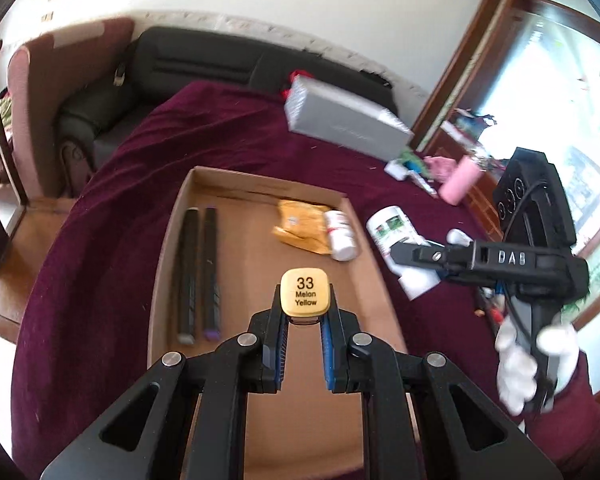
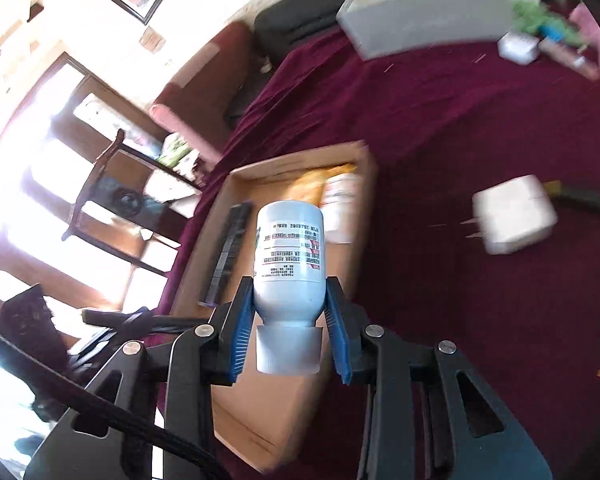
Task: Organize objects
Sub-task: 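Carry marker and bottle into the cardboard box and open both grippers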
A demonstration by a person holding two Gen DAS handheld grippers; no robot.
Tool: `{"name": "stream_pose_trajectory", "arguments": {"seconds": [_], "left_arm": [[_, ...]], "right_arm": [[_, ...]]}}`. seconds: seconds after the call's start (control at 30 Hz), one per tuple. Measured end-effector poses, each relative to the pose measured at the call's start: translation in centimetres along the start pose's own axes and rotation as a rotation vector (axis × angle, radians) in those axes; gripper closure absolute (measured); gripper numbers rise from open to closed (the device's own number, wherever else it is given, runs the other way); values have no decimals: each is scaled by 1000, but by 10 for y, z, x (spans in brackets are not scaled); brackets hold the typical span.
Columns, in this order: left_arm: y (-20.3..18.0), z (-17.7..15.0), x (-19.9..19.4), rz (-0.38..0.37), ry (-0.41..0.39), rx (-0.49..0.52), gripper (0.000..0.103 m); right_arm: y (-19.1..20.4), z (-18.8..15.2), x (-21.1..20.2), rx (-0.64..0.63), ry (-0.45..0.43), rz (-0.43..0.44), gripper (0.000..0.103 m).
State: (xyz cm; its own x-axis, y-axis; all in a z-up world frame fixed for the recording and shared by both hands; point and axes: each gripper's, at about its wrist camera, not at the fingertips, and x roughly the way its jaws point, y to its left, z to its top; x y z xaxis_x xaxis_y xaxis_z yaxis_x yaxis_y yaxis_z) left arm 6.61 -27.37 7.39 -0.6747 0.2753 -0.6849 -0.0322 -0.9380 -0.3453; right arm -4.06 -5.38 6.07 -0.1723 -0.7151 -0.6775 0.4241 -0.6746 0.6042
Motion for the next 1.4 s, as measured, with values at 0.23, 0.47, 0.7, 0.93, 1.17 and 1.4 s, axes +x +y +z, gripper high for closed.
{"name": "stream_pose_trajectory", "arguments": {"seconds": [0.23, 0.47, 0.7, 0.93, 1.17, 1.4], "left_arm": [[27, 40, 52, 21, 86, -37, 90], [42, 61, 90, 28, 143, -87, 91], [64, 52, 101, -4, 158, -224, 90], [61, 41, 60, -26, 62, -270, 81], [0, 4, 1, -66, -140, -239, 67], [-102, -32, -9, -78, -249, -104, 59]], "right_arm": [[32, 25, 77, -41, 66, -59, 70], [33, 47, 108, -46, 51, -141, 70], [31, 49, 110, -42, 33, -103, 64], [38, 46, 80, -50, -33, -92, 57], [29, 15, -9, -96, -248, -109, 45], [-10, -33, -86, -118, -481, -253, 31]]}}
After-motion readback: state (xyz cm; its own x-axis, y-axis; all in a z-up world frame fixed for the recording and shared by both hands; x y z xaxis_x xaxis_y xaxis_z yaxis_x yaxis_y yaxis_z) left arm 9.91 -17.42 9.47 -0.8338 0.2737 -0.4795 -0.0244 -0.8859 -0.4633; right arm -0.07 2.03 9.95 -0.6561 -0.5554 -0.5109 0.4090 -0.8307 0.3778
